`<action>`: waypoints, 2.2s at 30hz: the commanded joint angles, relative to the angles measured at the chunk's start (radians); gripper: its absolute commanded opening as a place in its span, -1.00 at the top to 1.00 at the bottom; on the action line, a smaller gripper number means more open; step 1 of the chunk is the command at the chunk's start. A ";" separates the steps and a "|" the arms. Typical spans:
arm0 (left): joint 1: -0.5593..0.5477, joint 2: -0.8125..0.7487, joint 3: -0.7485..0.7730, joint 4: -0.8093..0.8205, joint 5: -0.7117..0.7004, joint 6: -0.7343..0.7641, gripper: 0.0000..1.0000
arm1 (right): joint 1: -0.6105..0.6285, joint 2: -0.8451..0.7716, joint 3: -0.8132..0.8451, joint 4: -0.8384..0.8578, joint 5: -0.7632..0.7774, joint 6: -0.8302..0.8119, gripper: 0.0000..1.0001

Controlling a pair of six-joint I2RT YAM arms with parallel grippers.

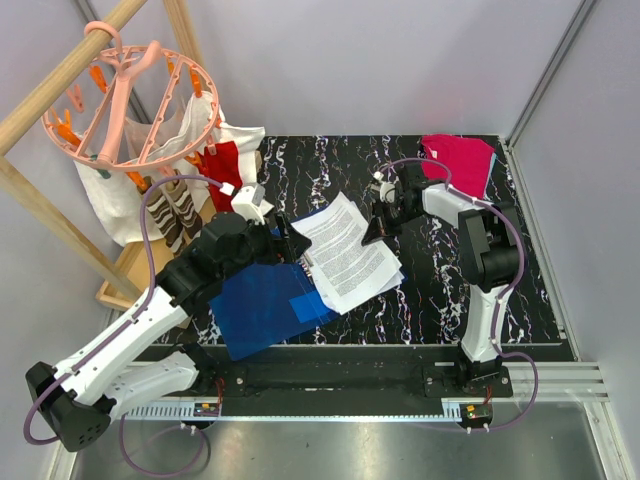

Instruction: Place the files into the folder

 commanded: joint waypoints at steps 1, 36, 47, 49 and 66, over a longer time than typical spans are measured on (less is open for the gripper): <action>0.006 -0.032 -0.011 0.056 0.017 -0.010 -0.72 | 0.008 0.020 0.051 0.043 0.008 0.060 1.00; 0.047 0.069 -0.016 0.014 0.090 -0.027 -0.81 | 0.015 -0.124 -0.021 0.012 0.328 0.049 -0.27; 0.056 0.083 -0.017 0.020 0.110 -0.028 -0.80 | 0.026 -0.095 -0.060 0.037 0.370 0.051 -0.39; 0.058 0.086 -0.023 0.028 0.112 -0.031 -0.80 | 0.034 -0.096 -0.073 0.048 0.374 0.057 -0.40; 0.064 0.100 -0.037 0.053 0.135 -0.039 -0.80 | 0.087 -0.165 -0.110 0.094 0.336 0.103 -0.48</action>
